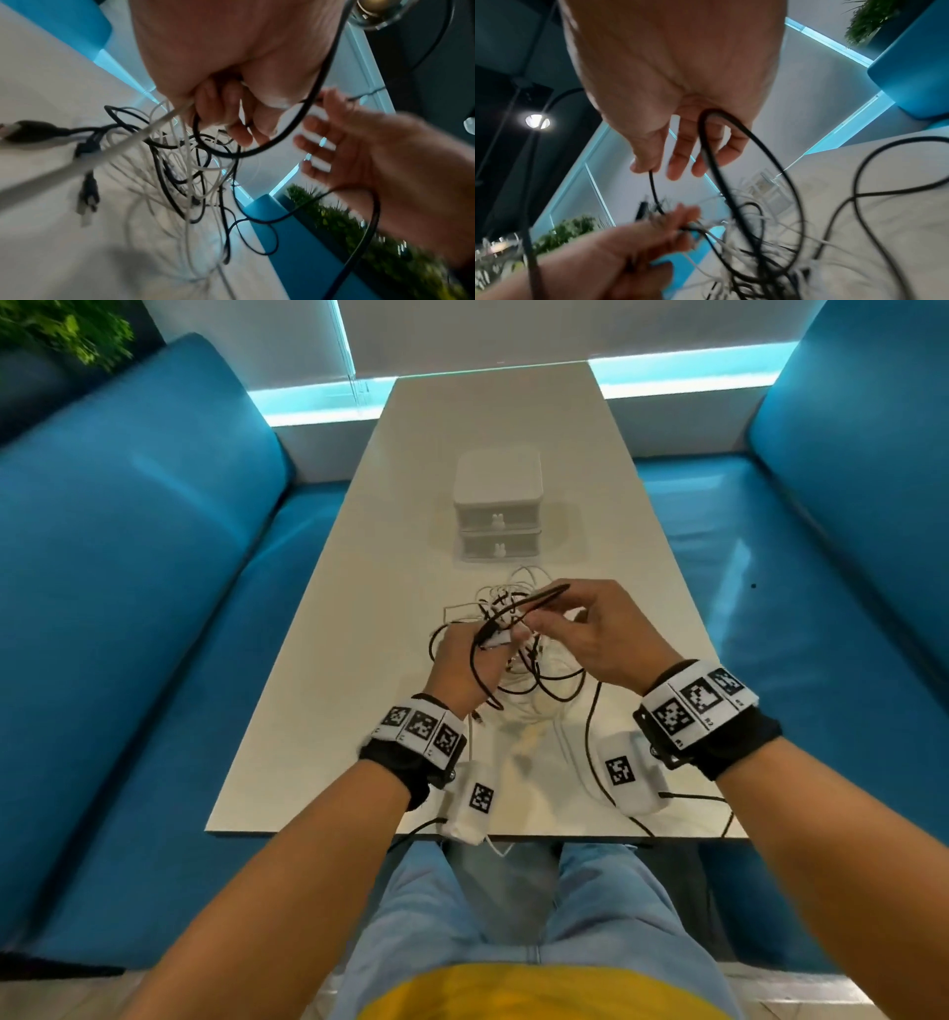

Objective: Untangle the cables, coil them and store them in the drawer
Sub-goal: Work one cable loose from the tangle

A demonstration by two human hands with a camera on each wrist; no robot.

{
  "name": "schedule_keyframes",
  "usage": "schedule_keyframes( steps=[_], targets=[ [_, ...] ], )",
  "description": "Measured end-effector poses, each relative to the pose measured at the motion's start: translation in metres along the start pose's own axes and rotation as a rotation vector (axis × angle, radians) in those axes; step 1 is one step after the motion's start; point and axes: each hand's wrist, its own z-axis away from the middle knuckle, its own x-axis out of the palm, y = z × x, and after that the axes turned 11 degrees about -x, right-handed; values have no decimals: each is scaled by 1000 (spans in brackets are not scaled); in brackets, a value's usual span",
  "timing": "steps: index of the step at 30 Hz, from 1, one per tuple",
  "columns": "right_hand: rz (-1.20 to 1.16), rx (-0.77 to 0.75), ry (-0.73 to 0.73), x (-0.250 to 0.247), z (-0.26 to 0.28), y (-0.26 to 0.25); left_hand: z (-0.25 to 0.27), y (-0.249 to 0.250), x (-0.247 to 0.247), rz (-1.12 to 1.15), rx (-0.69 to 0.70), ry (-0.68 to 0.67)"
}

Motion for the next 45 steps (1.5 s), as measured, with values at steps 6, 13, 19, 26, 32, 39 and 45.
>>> schedule_keyframes(
  steps=[6,13,19,26,32,39,45],
  targets=[
    [200,313,-378,16,8,43,2,3,-3,241,-108,-33],
    [342,238,-295,22,-23,30,3,-1,-21,495,-150,-230],
    [143,482,139,-24,-53,48,-6,8,-49,773,-87,-64],
    [181,534,172,-35,-48,33,-9,7,-54,737,-101,29],
    [720,117,-174,-6,-35,-12,-1,19,-41,581,-22,-98],
    [401,-2,-110,0,-55,-28,-1,28,-36,560,57,-209],
    [188,-193,-119,-10,-47,-45,-11,41,-12,252,132,-30]
  ],
)
